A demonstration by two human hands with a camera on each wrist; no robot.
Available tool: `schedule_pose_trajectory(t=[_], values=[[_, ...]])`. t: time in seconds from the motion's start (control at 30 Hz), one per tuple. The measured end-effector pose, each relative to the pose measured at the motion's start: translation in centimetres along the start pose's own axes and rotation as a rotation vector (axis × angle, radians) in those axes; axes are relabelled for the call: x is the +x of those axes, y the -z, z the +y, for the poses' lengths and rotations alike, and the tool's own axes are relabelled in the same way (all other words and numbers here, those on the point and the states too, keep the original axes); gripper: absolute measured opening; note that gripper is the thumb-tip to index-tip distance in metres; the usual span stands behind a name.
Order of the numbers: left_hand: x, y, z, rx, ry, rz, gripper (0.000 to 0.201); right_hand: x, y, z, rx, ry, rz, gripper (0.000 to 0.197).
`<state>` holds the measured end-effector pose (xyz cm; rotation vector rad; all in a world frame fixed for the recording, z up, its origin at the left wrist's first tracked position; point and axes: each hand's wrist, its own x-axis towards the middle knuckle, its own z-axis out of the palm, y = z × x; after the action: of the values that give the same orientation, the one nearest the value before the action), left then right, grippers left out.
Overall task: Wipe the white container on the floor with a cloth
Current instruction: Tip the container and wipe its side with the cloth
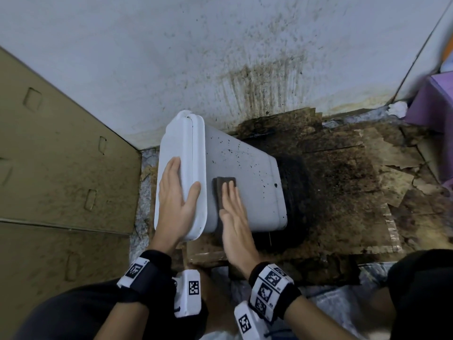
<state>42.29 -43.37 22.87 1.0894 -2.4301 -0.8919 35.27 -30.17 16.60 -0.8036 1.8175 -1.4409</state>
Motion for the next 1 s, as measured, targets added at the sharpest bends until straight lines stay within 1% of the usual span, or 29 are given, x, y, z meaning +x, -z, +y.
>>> schedule_pose_trajectory(t=[0.07, 0.13, 0.17, 0.23, 0.3, 0.37, 0.43, 0.47, 0.57, 0.63, 0.7, 0.8, 0.9, 1.0], values=[[0.0, 0.0, -0.3, 0.003, 0.01, -0.005, 0.075, -0.3, -0.1, -0.2, -0.028, 0.074, -0.03, 0.059], [0.0, 0.0, -0.2, 0.003, 0.009, -0.002, 0.076, -0.2, 0.8, 1.7, -0.11, 0.134, -0.02, 0.057], [0.0, 0.0, -0.2, 0.0, 0.002, 0.0, 0.077, -0.1, 1.4, 3.2, -0.154, 0.121, -0.005, 0.056], [0.0, 0.1, -0.2, -0.003, -0.004, 0.001, 0.079, 0.3, 2.7, 6.1, -0.182, -0.002, 0.022, 0.057], [0.0, 0.1, -0.3, -0.008, -0.006, 0.0, 0.079, 0.9, 3.6, 7.6, -0.152, -0.105, 0.022, 0.056], [0.1, 0.1, -0.4, -0.016, -0.001, 0.005, 0.077, 1.4, 3.4, 7.2, -0.116, -0.144, 0.025, 0.055], [0.0, 0.1, -0.5, -0.019, 0.006, 0.007, 0.075, 1.5, 2.3, 5.1, -0.073, -0.183, 0.033, 0.058], [-0.1, 0.2, -0.5, -0.021, 0.004, 0.006, 0.074, 1.5, 1.6, 3.9, -0.058, -0.175, 0.037, 0.059], [0.0, 0.1, -0.6, -0.011, -0.004, -0.002, 0.073, 1.4, 0.1, 1.2, -0.062, -0.076, 0.022, 0.061], [0.0, 0.0, -0.8, -0.013, 0.004, 0.003, 0.075, 1.0, -0.2, 0.8, -0.147, -0.032, 0.015, 0.062], [0.1, 0.1, -0.8, -0.024, 0.0, 0.011, 0.078, 0.6, -0.1, 0.9, -0.253, 0.016, 0.028, 0.062], [0.1, 0.2, -0.5, -0.023, -0.012, 0.013, 0.08, 0.7, 0.2, 1.4, -0.291, 0.119, 0.053, 0.062], [0.0, 0.3, -0.6, -0.01, 0.01, 0.003, 0.076, 1.1, 0.5, 2.4, -0.219, 0.13, 0.024, 0.057], [-0.1, 0.7, -0.9, -0.037, 0.017, -0.004, 0.076, 1.5, 0.7, 4.1, -0.218, 0.124, 0.039, 0.056]])
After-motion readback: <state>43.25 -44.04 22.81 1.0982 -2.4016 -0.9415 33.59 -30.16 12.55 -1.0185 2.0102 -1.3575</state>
